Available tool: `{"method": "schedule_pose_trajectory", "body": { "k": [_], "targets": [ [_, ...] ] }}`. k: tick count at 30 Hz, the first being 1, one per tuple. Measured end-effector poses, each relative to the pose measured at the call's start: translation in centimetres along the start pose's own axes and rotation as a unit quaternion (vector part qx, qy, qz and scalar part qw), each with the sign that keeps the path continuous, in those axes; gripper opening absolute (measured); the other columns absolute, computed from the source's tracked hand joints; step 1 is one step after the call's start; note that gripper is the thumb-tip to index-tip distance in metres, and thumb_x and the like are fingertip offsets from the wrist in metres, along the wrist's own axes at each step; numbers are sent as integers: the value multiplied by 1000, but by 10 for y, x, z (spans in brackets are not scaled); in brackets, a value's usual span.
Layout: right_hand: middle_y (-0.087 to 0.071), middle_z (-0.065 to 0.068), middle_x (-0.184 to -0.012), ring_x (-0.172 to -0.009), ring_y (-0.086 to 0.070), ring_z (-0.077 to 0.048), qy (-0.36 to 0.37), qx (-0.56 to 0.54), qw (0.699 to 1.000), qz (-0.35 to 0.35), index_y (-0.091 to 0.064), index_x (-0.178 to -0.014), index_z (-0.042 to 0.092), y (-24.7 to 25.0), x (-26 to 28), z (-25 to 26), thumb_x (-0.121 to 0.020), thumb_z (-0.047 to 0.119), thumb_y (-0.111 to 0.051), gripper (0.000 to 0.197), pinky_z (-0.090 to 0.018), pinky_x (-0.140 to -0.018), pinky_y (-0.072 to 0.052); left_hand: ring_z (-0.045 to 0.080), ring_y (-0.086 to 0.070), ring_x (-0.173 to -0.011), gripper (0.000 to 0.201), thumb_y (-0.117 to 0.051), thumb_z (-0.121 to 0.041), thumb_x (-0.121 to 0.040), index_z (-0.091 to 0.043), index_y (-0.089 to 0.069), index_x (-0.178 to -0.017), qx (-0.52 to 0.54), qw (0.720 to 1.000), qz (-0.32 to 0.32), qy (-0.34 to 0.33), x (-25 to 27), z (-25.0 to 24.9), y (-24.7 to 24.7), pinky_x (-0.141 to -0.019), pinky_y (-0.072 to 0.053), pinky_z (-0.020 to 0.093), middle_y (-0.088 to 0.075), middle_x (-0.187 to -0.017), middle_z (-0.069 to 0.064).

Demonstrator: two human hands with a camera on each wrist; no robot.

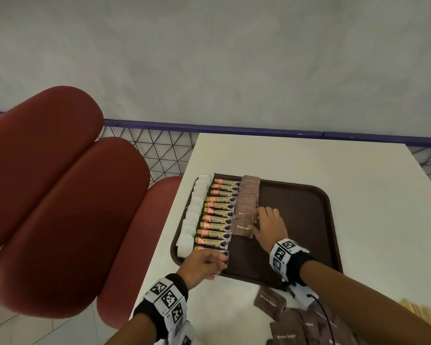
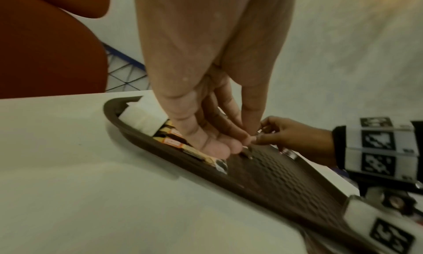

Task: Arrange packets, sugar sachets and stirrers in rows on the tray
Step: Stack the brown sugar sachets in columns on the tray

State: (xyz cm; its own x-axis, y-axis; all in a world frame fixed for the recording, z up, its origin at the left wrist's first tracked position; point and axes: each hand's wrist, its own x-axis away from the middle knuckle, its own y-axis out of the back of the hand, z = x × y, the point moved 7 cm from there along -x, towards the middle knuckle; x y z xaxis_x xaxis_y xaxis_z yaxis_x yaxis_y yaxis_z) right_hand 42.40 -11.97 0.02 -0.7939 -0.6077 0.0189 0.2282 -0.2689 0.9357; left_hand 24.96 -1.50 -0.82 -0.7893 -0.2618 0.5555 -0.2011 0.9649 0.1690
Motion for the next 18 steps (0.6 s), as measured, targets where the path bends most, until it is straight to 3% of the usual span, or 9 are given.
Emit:
{"method": "schedule_pose_trajectory", "body": {
  "k": [3,6,10,13,18],
  "targets": [
    [-51,-2,-117,-111,-42,-21,-14,-51,999,-3,-48,-115,18,9,23,-15,-87,26,-57,31,-31,-94,-37,4,-59,-83,16,-58,-8,-89,-18,-64,-100,-101,993,62,-16,8,5,-32,-67,-46,11,-65,-91,-8],
    [-54,-2,-112,-109,-44,-21,-23,-86,996,25,-51,-113,18,10,54,-35,-84,23,-60,31,-30,-93,-36,5,-57,-93,20,-63,-14,-87,-17,-65,-107,-195,977,79,-41,18,12,-59,-75,-44,6,-62,-109,-7],
    [-52,2,-104,-105,-44,-17,-24,-131,988,77,-54,-110,16,9,101,-58,-84,20,-62,28,-26,-94,-36,8,-50,-105,35,-66,-21,-85,-24,-58,-119,-282,953,81,-73,25,16,-81,-90,-46,18,-50,-122,-8],
    [-45,5,-101,-101,-41,-14,-16,-134,985,112,-54,-111,14,14,132,-70,-84,20,-62,29,-27,-97,-36,12,-44,-120,52,-67,-27,-84,-20,-47,-131,-335,934,82,-94,27,16,-92,-103,-38,24,-41,-137,-2],
    [-46,0,-119,-113,-40,-19,-11,-54,986,155,-48,-122,21,25,176,-89,-82,37,-61,45,-27,-97,-35,22,-9,-143,98,-69,-49,-76,-18,-12,-149,-449,880,126,-86,35,27,-115,-116,-19,31,-5,-157,1]
  ]
}}
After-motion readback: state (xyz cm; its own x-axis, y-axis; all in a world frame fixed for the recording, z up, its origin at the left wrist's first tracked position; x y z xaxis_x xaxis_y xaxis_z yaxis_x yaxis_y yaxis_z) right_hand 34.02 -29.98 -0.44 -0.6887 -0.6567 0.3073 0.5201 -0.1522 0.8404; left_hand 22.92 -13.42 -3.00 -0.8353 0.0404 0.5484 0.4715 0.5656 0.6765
